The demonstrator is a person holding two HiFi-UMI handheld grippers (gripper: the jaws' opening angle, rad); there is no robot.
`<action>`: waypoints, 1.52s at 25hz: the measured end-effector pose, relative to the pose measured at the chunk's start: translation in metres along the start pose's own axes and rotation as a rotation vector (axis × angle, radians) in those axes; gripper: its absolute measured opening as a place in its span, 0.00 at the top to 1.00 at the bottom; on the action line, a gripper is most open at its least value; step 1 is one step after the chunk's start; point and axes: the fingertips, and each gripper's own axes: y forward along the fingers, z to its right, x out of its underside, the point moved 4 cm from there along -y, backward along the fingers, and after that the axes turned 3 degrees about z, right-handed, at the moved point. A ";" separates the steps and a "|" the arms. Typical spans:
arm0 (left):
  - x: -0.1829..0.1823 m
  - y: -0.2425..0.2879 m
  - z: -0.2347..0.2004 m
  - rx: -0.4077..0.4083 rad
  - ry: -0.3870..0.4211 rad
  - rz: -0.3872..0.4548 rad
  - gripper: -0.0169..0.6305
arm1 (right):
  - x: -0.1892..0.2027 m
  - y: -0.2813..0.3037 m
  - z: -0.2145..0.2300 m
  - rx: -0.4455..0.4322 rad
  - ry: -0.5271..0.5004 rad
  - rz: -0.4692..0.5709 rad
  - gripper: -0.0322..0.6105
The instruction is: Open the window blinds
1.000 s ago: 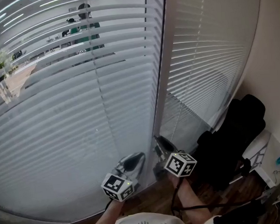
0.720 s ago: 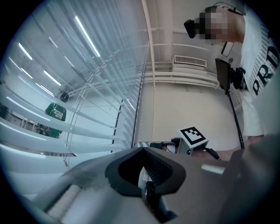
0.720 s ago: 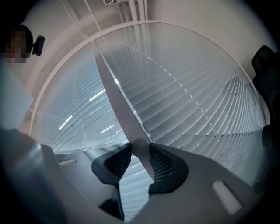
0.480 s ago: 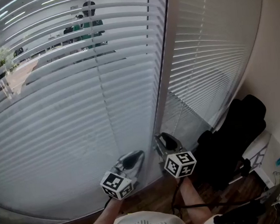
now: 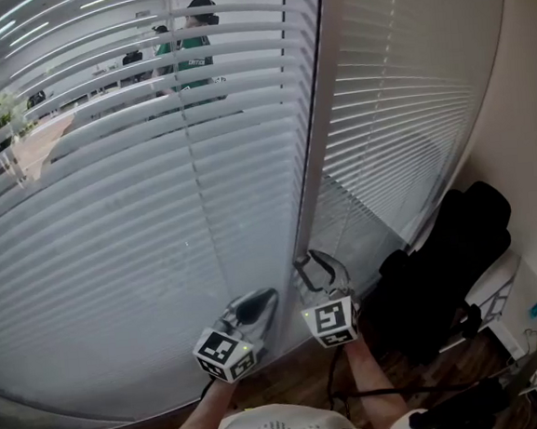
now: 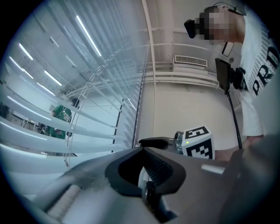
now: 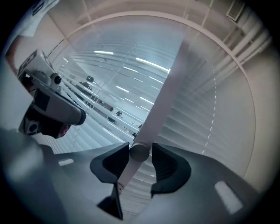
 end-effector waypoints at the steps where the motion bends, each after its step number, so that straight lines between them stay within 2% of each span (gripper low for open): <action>1: -0.002 0.000 0.000 -0.002 -0.001 0.000 0.99 | -0.002 0.000 0.000 0.002 -0.025 0.001 0.68; 4: -0.004 0.000 0.000 -0.002 -0.003 0.000 0.99 | -0.006 0.000 -0.003 0.002 -0.074 0.001 0.70; 9: -0.004 0.001 -0.001 -0.002 -0.005 0.002 0.99 | -0.006 0.001 -0.007 0.016 -0.222 0.002 0.71; 15: -0.004 0.001 0.000 0.000 -0.006 0.003 0.99 | -0.007 -0.001 -0.006 0.004 -0.223 0.010 0.73; 17: -0.004 0.000 0.001 0.000 -0.007 0.002 0.99 | -0.007 -0.001 -0.006 0.003 -0.186 0.009 0.73; 22: -0.003 0.000 0.001 0.002 -0.008 -0.004 0.99 | -0.003 -0.001 0.000 -0.002 -0.004 0.011 0.74; 38: 0.004 -0.002 0.002 0.010 -0.014 0.000 0.99 | 0.009 -0.001 0.005 -0.013 0.349 0.022 0.74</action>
